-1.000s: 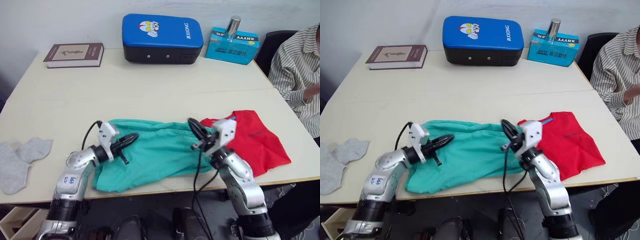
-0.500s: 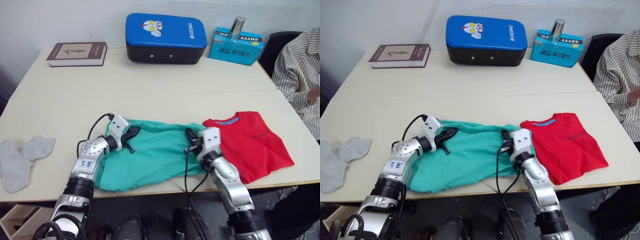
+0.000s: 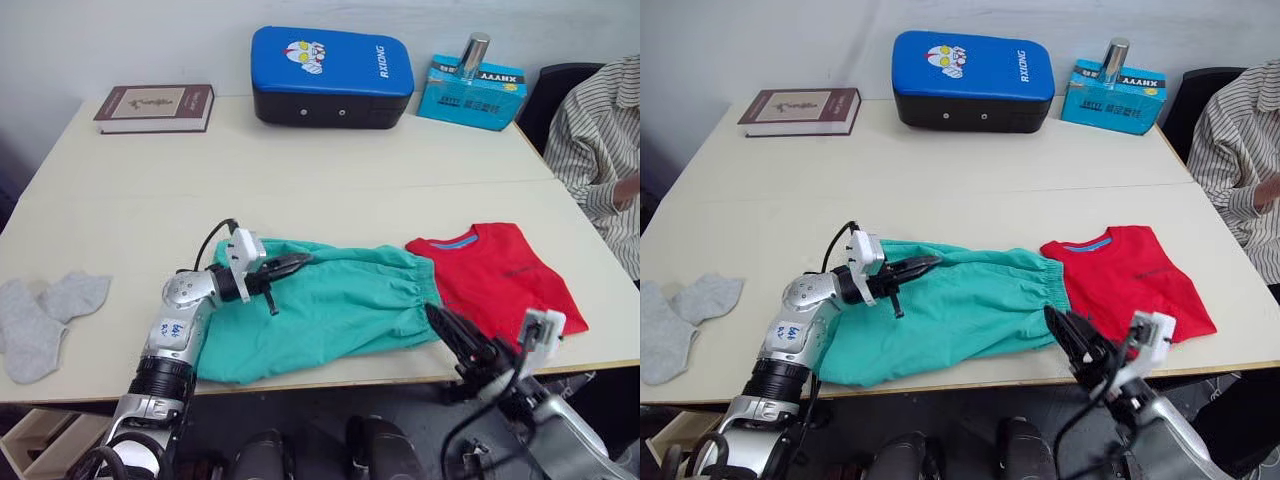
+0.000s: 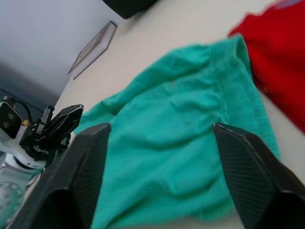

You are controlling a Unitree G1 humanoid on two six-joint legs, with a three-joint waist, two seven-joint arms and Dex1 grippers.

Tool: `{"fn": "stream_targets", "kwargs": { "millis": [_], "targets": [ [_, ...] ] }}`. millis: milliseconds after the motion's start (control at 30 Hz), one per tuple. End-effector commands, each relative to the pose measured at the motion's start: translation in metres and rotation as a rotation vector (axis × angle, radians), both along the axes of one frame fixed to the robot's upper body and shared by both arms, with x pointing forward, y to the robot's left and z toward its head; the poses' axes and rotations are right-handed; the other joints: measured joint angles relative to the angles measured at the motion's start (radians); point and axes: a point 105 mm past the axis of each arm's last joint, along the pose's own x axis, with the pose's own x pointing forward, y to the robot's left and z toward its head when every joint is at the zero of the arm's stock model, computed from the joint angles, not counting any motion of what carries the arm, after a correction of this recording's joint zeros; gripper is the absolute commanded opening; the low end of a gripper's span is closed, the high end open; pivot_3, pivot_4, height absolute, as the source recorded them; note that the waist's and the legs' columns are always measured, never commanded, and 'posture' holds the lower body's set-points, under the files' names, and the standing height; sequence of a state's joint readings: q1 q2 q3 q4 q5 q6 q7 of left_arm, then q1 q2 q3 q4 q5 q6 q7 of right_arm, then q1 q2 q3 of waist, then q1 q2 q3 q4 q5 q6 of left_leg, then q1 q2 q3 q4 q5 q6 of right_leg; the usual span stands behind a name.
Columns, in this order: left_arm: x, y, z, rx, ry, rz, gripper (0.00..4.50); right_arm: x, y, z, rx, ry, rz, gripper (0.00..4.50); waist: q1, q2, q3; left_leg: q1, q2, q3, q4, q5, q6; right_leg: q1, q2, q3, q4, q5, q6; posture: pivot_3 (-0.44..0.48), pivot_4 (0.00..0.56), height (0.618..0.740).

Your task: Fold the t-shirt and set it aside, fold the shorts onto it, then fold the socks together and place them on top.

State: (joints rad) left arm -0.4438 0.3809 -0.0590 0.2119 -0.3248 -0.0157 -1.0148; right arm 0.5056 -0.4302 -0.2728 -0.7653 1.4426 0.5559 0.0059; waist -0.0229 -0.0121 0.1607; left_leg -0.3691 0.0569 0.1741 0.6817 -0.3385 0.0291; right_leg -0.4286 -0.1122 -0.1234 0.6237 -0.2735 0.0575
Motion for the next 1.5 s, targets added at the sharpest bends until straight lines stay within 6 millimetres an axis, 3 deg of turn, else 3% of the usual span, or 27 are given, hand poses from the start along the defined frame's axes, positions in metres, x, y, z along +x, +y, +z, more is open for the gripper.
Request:
{"fn": "stream_targets", "kwargs": {
  "millis": [33, 233, 367, 467, 733, 900, 1000, 1200, 1400, 1500],
  "targets": [
    [-0.008, -0.007, 0.003, -0.005, -0.004, -0.058, 0.0, -0.006, -0.005, -0.009, 0.013, 0.123, -0.037, 4.48, -0.001, 0.0, 0.0, 0.0, 0.0, 0.0, 0.0, 0.0, 0.0, 0.0, 0.0, 0.0, 0.0, 0.0, 0.0, 0.0, 0.15, 0.74],
    [-0.014, -0.005, -0.019, 0.082, 0.026, -0.082, 0.0, 0.002, -0.009, -0.024, 0.035, 0.237, -0.119, 4.48, 0.0, -0.001, 0.0, -0.001, 0.0, -0.001, -0.001, 0.0, -0.001, -0.001, 0.001, 0.0, -0.002, 0.0, 0.0, 0.0, 0.15, 0.74],
    [-0.012, -0.001, -0.03, 0.094, 0.046, -0.047, 0.0, 0.006, 0.003, -0.036, 0.047, 0.303, -0.065, 4.48, 0.0, -0.001, 0.0, -0.001, 0.0, -0.001, -0.001, 0.0, -0.001, -0.001, 0.001, 0.0, -0.002, 0.0, 0.001, 0.0, 0.15, 0.74],
    [-0.009, 0.004, -0.04, 0.11, 0.073, -0.017, 0.0, 0.013, 0.022, -0.034, 0.124, 0.31, 0.004, 4.48, -0.003, -0.002, 0.001, -0.001, 0.0, -0.001, -0.001, 0.0, 0.0, 0.0, 0.001, 0.0, -0.003, 0.0, 0.001, 0.0, 0.15, 0.74],
    [-0.003, 0.017, -0.069, 0.177, 0.125, 0.046, 0.0, 0.048, 0.051, -0.039, 0.264, 0.334, 0.024, 4.48, -0.005, -0.004, -0.001, 0.0, 0.003, -0.001, -0.002, -0.001, -0.002, 0.0, 0.003, 0.0, -0.002, 0.0, 0.0, 0.0, 0.15, 0.74],
    [-0.002, 0.017, -0.073, 0.191, 0.127, 0.017, 0.0, 0.07, 0.061, -0.05, 0.208, 0.308, 0.026, 4.48, -0.007, -0.004, -0.007, 0.002, 0.004, 0.0, -0.002, -0.001, -0.002, 0.001, 0.003, 0.0, -0.002, 0.0, 0.0, 0.0, 0.15, 0.74],
    [0.001, 0.017, -0.073, 0.187, 0.122, 0.026, 0.0, 0.086, 0.058, -0.056, 0.143, 0.265, -0.026, 3.96, -0.006, -0.002, -0.011, 0.002, 0.005, -0.001, -0.002, -0.001, -0.002, 0.001, 0.003, 0.0, -0.002, 0.0, 0.0, 0.0, 0.15, 0.74],
    [0.001, 0.018, -0.064, 0.19, 0.08, 0.019, 0.0, 0.1, 0.046, -0.044, 0.166, 0.141, -0.146, 1.92, -0.006, -0.001, -0.012, 0.001, 0.005, 0.0, -0.002, 0.0, -0.002, 0.0, 0.003, 0.0, -0.002, -0.001, 0.0, 0.0, 0.15, 0.74],
    [-0.003, 0.011, -0.029, 0.138, -0.009, 0.006, 0.0, 0.098, 0.015, -0.028, 0.113, -0.003, -0.251, 0.02, 0.0, -0.001, -0.011, 0.0, 0.004, -0.001, -0.002, -0.001, -0.002, 0.0, 0.003, 0.0, -0.003, 0.0, 0.0, 0.0, 0.15, 0.74],
    [0.001, 0.016, -0.022, 0.118, -0.003, 0.069, 0.0, 0.097, 0.004, -0.002, 0.081, -0.142, -0.269, 0.02, 0.009, 0.002, -0.008, -0.002, 0.002, -0.001, -0.001, -0.001, -0.002, 0.0, 0.001, 0.0, -0.004, 0.0, 0.002, 0.0, 0.15, 0.74]
  ]
}}
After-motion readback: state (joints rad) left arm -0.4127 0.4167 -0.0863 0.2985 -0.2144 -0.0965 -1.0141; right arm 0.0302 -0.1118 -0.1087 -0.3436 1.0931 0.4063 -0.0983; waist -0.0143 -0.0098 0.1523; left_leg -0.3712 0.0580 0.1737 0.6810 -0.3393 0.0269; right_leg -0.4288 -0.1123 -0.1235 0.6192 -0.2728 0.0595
